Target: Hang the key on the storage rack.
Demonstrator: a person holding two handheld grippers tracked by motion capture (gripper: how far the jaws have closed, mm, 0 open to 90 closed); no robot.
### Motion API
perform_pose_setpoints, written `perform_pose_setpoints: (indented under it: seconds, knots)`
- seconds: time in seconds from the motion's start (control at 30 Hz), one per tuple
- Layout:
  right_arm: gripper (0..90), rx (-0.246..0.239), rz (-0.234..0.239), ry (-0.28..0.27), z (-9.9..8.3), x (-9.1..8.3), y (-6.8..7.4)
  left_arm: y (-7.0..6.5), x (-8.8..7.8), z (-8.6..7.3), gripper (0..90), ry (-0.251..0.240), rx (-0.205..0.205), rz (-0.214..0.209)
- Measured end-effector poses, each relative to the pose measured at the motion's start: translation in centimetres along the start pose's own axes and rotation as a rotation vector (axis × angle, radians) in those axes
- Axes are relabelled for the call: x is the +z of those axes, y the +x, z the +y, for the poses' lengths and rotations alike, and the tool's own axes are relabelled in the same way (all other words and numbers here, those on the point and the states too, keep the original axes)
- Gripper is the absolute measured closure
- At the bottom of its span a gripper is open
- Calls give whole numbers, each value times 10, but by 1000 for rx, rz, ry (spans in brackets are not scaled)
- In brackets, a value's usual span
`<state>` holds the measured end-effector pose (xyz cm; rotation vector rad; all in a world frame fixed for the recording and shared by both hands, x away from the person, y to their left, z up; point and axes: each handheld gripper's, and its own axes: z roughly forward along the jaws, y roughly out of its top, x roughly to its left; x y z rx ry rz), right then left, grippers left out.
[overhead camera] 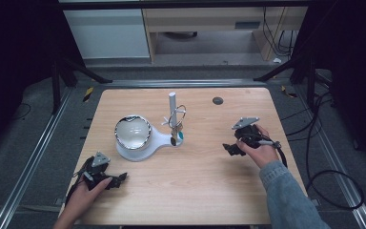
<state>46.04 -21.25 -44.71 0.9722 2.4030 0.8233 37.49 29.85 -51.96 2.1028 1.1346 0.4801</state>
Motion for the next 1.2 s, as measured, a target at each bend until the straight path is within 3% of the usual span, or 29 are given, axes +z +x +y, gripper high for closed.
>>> perform_pose_setpoints:
  seconds: [0.3, 0.6, 0.77, 0.9, 1.2]
  knots:
    - [98, 54, -6, 32, -31, 12, -6, 0, 0, 0, 0, 0, -1, 0]
    - [95, 208, -80, -13, -62, 15, -43, 0, 0, 0, 0, 0, -1, 0]
    - [72, 268, -79, -20, -71, 21, -52, 0, 0, 0, 0, 0, -1, -1]
    - [44, 280, -99, -51, -73, 24, -52, 0, 0, 0, 0, 0, 0, 0]
    - [24, 296, -112, -46, -72, 25, -50, 0, 0, 0, 0, 0, 0, -1]
